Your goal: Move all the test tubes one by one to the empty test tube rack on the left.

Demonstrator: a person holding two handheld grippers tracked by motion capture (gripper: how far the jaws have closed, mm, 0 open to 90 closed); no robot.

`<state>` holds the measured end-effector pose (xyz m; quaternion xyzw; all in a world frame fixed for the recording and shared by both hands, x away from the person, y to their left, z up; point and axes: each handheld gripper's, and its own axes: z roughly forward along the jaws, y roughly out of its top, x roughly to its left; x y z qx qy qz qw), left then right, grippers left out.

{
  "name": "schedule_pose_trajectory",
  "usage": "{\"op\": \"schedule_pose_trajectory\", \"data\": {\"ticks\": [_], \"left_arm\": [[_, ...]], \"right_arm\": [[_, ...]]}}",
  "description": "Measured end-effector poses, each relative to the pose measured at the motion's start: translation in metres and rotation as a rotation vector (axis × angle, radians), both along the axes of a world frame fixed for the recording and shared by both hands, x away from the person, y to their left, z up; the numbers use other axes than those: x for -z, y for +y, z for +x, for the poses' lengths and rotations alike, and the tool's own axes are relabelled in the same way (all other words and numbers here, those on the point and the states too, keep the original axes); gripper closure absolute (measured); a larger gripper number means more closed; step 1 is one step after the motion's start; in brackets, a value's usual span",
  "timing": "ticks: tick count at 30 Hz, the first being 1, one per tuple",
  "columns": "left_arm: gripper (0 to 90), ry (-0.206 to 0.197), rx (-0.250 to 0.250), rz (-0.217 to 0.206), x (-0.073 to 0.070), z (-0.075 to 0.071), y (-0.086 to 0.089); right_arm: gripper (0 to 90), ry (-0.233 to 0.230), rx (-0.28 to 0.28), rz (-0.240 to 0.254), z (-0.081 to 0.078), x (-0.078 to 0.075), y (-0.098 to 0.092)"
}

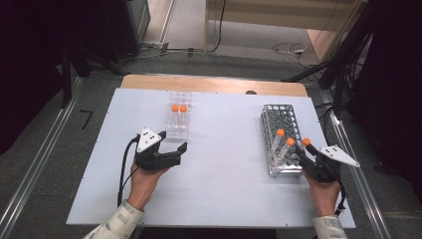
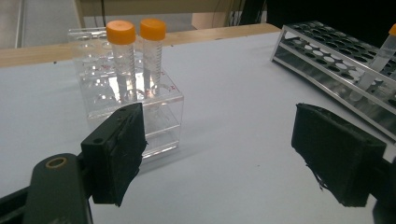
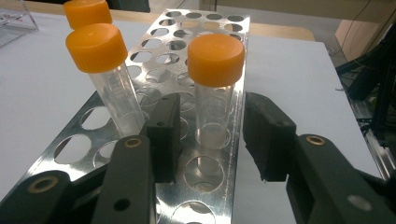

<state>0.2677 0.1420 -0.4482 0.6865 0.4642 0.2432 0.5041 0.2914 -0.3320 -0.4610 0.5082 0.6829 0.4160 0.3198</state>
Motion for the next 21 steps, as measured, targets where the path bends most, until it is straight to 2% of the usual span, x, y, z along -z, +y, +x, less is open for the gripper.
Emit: {"op": "schedule_pose_trajectory", "data": {"ticks": [12, 21], "left_arm": [[17.6, 0.003, 0.002, 0.0, 0.0007, -0.0001, -0.0003], [17.6, 0.002, 0.004, 0.004, 0.001, -0.0003, -0.0007]], "right_arm": [[70.6, 0.001, 0.003, -0.013, 0.0035, 0.0009, 0.0022], [71.2, -0.03, 0.004, -0.001, 0.0008, -0.0081, 0.0002]]}}
